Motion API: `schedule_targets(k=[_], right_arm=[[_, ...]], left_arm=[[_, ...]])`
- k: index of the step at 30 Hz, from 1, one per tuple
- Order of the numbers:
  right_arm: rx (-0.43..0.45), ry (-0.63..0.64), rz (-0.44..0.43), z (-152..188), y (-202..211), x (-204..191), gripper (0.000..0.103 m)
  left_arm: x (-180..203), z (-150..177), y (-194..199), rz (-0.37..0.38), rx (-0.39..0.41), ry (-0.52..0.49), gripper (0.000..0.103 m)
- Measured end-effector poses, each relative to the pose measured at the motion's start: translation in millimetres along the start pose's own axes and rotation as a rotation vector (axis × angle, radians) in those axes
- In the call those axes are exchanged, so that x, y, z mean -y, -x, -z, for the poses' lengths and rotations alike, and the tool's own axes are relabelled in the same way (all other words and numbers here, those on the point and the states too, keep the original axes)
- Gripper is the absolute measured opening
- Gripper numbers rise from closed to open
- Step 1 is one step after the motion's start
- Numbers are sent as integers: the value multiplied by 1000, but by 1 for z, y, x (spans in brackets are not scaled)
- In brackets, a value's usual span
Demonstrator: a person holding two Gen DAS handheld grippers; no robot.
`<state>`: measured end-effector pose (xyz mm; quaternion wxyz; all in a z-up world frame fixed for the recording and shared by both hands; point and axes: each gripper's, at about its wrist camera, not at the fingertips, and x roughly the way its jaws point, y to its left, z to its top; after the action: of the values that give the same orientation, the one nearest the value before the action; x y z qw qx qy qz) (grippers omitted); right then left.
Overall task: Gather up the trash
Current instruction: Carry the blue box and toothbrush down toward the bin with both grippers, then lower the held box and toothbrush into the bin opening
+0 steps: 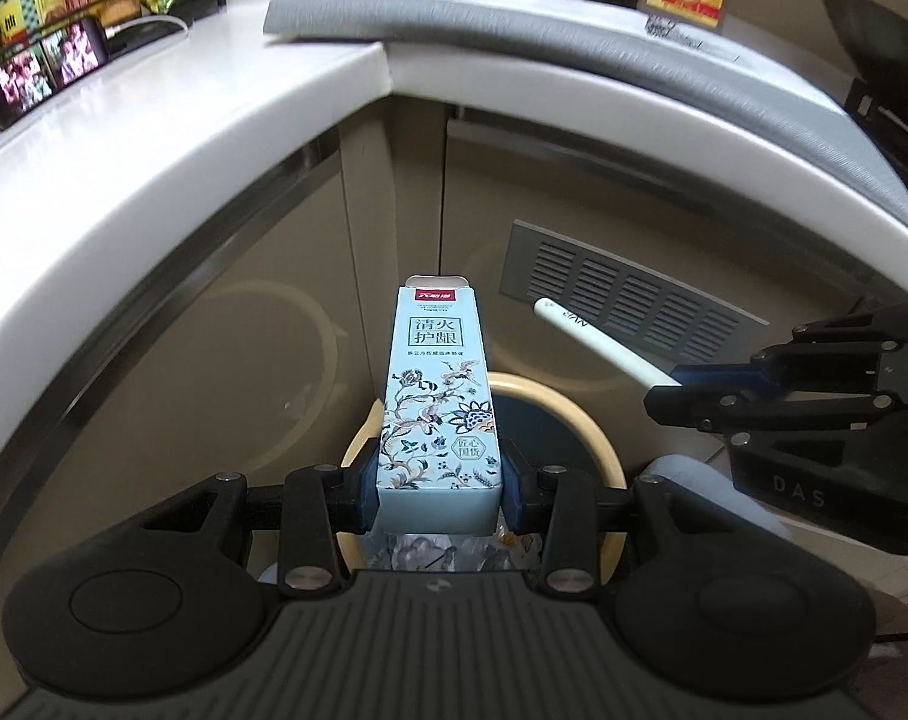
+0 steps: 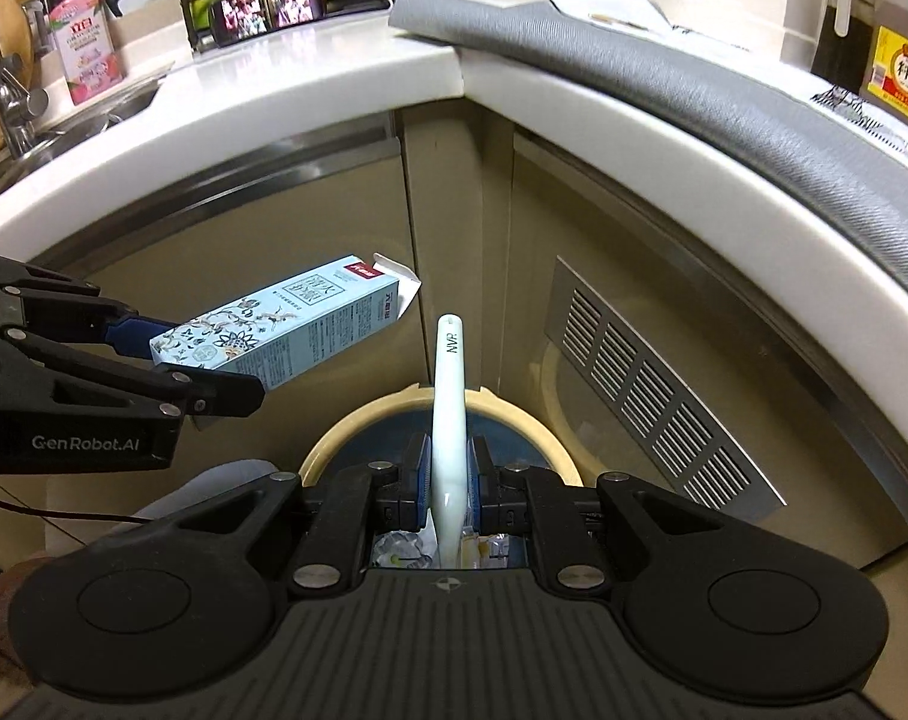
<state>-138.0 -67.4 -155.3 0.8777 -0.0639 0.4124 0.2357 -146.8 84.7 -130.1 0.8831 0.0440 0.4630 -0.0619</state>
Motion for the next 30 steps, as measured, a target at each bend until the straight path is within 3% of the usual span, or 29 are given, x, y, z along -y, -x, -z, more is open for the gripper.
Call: schedule_targets(k=[30], right_arm=[[-127,-73,18,5,-93,17,14]], left_arm=[[-15,2,-77,93,-183,83,43]])
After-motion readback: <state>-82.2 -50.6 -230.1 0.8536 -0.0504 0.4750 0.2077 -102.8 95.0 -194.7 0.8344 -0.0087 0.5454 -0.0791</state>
